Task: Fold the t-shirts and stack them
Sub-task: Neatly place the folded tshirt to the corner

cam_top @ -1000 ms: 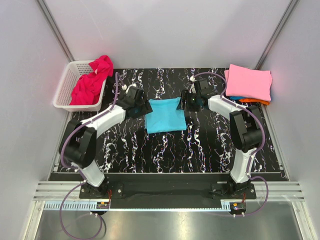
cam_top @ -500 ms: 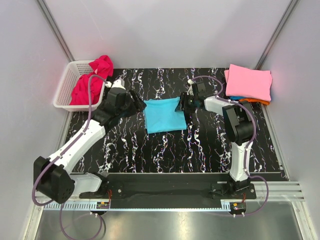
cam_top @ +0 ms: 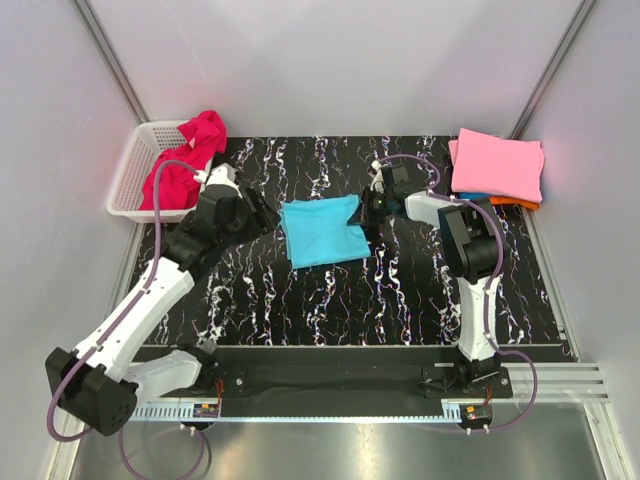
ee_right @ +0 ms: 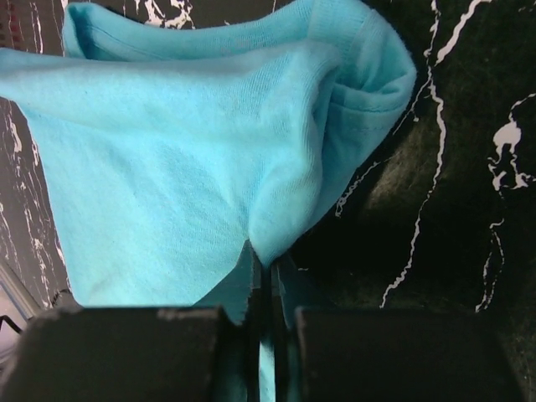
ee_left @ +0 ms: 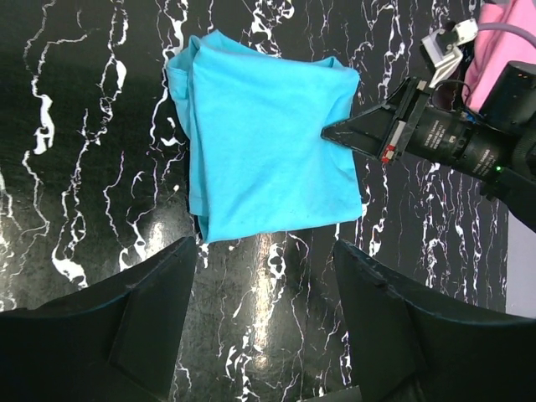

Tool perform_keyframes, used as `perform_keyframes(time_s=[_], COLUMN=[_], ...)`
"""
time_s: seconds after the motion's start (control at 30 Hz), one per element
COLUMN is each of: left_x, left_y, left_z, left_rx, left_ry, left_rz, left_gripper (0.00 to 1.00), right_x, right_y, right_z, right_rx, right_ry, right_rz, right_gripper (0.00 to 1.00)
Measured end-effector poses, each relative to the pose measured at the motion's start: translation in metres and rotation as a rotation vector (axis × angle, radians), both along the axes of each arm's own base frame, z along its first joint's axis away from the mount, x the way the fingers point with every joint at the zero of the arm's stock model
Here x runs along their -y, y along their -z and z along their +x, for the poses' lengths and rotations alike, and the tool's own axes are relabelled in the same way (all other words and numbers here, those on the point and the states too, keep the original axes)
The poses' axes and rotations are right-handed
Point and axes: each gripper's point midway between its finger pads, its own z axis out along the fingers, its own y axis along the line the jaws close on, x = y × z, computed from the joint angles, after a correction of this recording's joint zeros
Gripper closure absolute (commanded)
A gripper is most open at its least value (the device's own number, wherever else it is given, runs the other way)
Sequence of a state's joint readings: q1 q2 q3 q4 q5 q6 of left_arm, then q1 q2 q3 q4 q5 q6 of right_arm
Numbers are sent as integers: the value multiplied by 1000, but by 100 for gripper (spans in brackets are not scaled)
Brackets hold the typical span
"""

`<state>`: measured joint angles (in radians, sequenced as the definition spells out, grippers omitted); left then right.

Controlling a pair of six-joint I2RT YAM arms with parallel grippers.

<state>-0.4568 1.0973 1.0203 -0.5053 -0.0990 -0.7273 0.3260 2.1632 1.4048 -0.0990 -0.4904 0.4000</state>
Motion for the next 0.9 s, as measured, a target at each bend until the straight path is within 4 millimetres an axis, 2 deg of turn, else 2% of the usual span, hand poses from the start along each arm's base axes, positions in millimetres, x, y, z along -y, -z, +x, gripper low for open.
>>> perform_keyframes(time_s=[0.17, 0.27, 0.43, 0.63, 0.8, 0.9], left_x=[-6, -8, -16, -19, -20, -21], left_y=[-6, -5, 4, -3, -2, -1], left_z=[-10, -16, -31, -38, -39, -41], left_rx=[7, 0, -21, -1, -6, -11], left_ry=[-1, 0, 0, 0, 0, 3], left_rz=[2, 5, 16, 7, 10, 17], left_gripper=[28, 28, 28, 28, 27, 27], right_x=[7, 24, 71, 121, 164, 197], right_y=[0, -1, -7, -18, -11, -7], right_z=[-7, -20, -55, -95, -127, -138], right_rx=[-33, -78, -168, -236, -310, -365], right_ry=[11, 44, 82, 80, 96, 151], right_rz=[-40, -137, -375, -602, -742, -807], right_gripper=[100, 100, 100, 100, 100, 100])
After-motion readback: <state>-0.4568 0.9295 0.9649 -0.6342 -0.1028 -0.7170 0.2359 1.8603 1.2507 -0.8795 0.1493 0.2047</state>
